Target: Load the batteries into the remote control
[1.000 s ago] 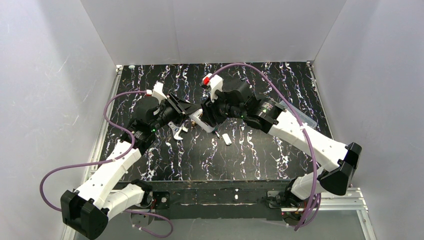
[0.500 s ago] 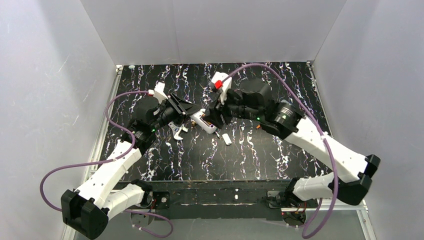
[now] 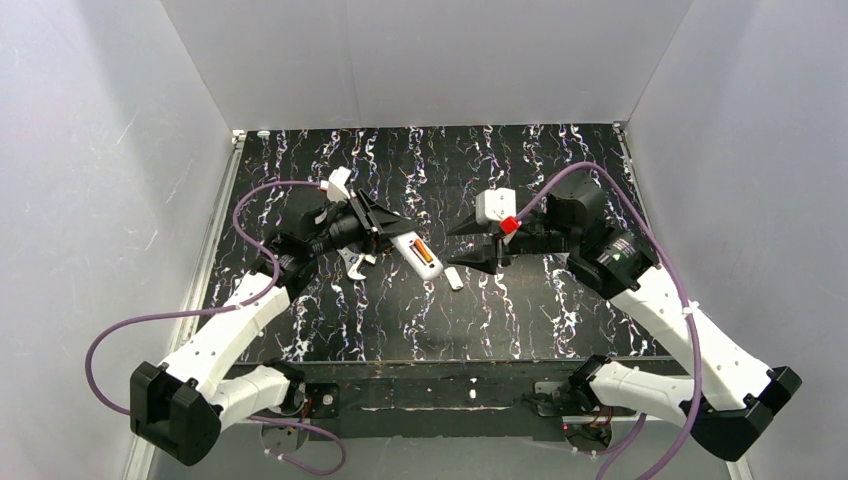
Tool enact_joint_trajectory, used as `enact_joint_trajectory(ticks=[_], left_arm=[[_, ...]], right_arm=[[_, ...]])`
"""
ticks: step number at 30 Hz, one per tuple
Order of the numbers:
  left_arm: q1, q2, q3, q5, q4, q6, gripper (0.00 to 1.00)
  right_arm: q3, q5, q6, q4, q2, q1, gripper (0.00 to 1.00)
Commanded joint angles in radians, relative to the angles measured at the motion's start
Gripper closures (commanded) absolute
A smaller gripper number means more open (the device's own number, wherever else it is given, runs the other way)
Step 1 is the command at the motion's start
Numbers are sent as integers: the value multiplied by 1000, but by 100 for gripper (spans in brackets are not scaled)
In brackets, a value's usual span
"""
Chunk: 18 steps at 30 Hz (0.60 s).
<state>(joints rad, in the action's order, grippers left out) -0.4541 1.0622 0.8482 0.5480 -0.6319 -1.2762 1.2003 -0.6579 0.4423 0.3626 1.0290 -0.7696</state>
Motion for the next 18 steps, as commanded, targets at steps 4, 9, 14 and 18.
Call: enact_joint_trajectory(ticks=[4,9,14,18], left_arm=[[-36,-4,45,126,-51,-20,100],[-74,10,38,130,-54,-18,100],[-101,30,52,139,-56,-9,100],[-109,32,66,141,-35,9,100]], right_arm=[[15,-395,-50,-115,16,122,46],[18,-384,-22,-129,55,124,55],[-16,-378,-16,-212,73,124,58],[-32,-394,12,-232,82,124,58]])
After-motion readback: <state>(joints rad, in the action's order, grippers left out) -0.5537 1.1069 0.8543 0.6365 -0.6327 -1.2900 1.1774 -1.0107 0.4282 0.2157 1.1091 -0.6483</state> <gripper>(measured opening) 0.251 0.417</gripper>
